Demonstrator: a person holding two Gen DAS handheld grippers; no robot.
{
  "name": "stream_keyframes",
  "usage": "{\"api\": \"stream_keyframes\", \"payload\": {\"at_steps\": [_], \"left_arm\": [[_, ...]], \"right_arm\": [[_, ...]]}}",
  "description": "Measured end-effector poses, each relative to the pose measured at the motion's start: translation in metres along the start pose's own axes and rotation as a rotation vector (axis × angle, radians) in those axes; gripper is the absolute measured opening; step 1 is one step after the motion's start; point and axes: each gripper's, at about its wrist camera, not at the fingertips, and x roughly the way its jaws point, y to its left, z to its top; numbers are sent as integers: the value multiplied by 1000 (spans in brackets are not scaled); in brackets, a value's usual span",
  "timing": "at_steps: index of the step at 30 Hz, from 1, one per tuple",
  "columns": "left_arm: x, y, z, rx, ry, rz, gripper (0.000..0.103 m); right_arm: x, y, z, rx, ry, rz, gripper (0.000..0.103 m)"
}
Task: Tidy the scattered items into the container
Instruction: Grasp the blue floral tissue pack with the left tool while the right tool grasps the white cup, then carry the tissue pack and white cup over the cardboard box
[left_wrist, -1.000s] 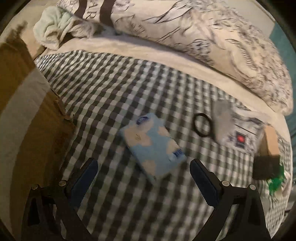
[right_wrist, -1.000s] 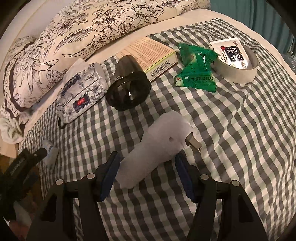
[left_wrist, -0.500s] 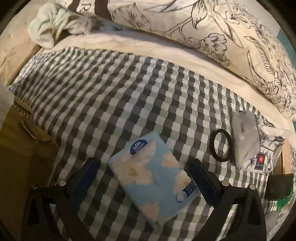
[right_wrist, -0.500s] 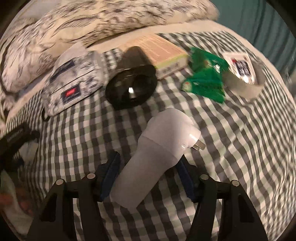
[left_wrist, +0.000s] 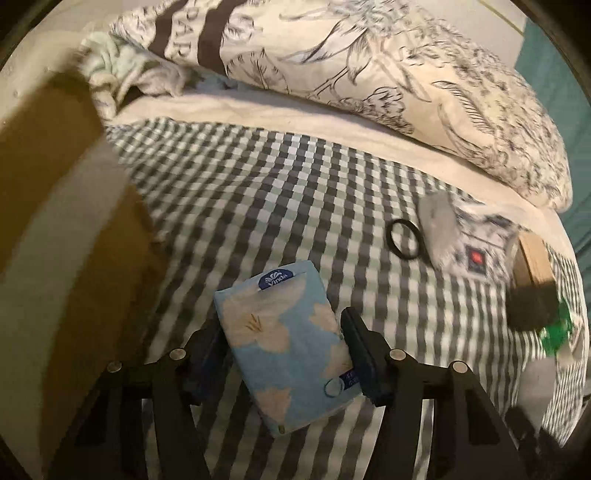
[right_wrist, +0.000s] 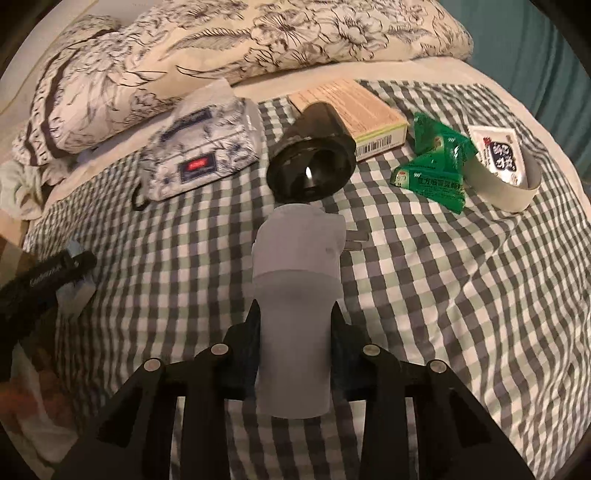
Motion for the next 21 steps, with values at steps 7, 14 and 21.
{"api": "stream_keyframes", "payload": {"at_steps": [7, 14, 21], "left_arm": [[-55, 4, -23, 40, -55, -23, 61], [-107, 8, -53, 75, -102, -28, 61], [-151, 22, -73, 66, -141, -37, 61]], "right_arm": [[-24, 13, -5, -39, -26, 49, 32], [-52, 28, -15, -88, -54, 91, 32], [-86, 39, -33, -130, -80, 121, 32]]}}
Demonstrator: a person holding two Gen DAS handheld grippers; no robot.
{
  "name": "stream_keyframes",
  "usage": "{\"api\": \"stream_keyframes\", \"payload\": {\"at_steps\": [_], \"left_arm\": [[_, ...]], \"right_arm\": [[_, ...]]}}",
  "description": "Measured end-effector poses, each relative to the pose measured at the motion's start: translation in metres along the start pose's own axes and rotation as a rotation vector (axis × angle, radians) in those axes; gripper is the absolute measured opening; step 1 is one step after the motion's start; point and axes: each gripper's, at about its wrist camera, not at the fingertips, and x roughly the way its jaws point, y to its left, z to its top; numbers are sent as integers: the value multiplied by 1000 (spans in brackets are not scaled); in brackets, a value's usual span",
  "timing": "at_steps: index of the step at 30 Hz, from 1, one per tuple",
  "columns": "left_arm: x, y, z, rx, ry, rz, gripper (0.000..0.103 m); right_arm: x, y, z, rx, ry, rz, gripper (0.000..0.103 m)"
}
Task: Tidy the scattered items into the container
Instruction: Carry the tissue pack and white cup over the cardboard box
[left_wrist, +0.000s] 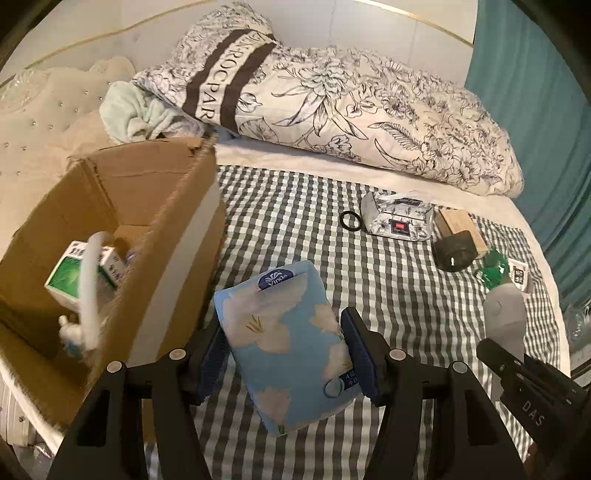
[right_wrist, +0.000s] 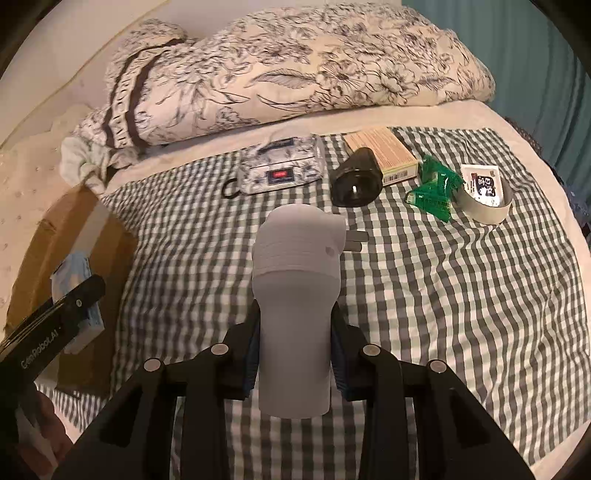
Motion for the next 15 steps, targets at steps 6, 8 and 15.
{"api": "stream_keyframes", "payload": {"at_steps": [6, 8, 15], "left_arm": [[-31, 18, -6, -19, -31, 14, 61], [-39, 25, -4, -30, -42, 26, 61], [-67, 63, 11, -72, -84, 62, 61]], "right_arm": [[-22, 25, -8, -61, -18, 40, 32], [-26, 37, -10, -84, -19, 60, 32], [-39, 88, -5, -147, -36, 140, 32]]}}
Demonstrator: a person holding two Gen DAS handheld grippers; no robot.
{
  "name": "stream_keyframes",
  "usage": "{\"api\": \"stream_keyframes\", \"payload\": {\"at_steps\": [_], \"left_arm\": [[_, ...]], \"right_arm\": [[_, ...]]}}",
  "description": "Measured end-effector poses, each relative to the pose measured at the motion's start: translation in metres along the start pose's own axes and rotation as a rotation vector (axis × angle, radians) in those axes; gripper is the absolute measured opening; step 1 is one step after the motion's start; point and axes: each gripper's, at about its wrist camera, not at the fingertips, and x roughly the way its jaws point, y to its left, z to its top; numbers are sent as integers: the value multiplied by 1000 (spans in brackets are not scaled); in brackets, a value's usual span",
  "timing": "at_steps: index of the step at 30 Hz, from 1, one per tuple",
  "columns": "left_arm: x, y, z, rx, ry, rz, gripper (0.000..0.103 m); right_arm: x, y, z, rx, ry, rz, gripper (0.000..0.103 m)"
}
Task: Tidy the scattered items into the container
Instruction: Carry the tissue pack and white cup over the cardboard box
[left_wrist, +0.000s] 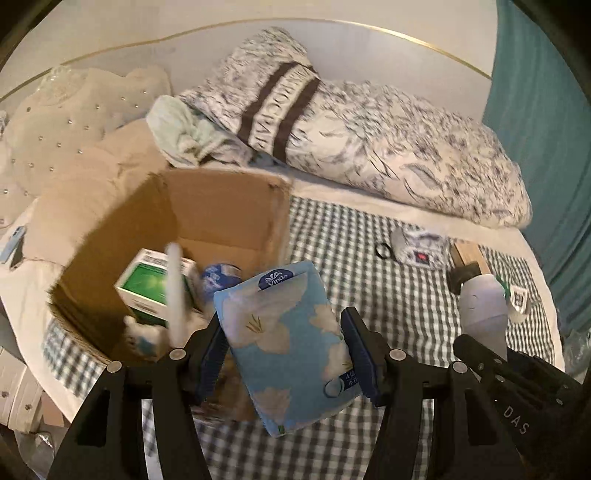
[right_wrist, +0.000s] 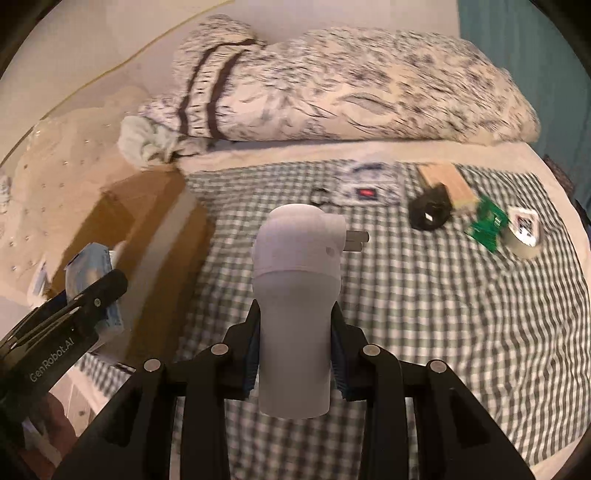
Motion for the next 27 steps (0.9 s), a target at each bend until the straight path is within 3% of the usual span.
{"api": "stream_keyframes", "payload": {"at_steps": [10, 20, 27], "left_arm": [[-14, 66, 30, -70, -40, 70, 62], [9, 125, 38, -156, -13, 103, 62], [33, 147, 31, -200, 30, 110, 62]], "right_arm": [[2, 83, 36, -136, -24, 98, 32], [29, 151, 52, -225, 4, 167, 32], [59, 177, 56, -257, 46, 174, 32]]}}
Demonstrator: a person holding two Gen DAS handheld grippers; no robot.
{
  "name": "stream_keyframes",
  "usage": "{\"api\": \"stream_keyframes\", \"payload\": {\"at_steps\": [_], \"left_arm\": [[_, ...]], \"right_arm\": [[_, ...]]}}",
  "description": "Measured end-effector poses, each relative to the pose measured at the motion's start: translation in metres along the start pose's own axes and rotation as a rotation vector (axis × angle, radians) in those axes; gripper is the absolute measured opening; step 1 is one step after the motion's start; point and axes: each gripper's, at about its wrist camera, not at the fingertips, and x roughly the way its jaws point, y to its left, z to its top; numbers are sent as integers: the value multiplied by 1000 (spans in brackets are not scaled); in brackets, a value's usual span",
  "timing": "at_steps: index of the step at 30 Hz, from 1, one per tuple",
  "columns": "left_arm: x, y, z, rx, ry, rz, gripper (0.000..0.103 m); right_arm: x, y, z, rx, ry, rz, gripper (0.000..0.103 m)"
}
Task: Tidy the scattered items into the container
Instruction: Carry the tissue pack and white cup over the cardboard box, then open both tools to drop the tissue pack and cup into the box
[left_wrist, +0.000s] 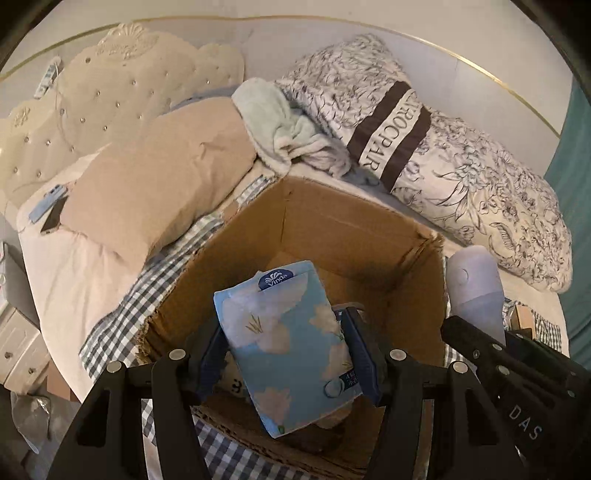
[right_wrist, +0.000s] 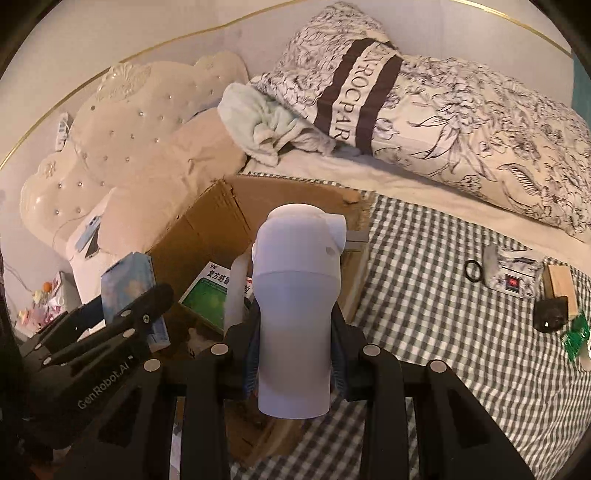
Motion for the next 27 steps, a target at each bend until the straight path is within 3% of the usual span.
{"api": "stream_keyframes", "payload": {"at_steps": [10, 15, 17, 27], "left_arm": [[31, 7, -6, -34, 53, -16, 64], [40, 15, -6, -83, 86, -7, 90], [40, 15, -6, -86, 85, -4, 90], [30, -9, -8, -55, 87, 0, 91]], "right_arm": [[34, 4, 6, 13, 48, 17, 32], [37, -2, 9, 67, 47, 57, 44], [32, -5, 10, 77, 30, 66, 51], [15, -23, 5, 104, 11, 59, 51]]}}
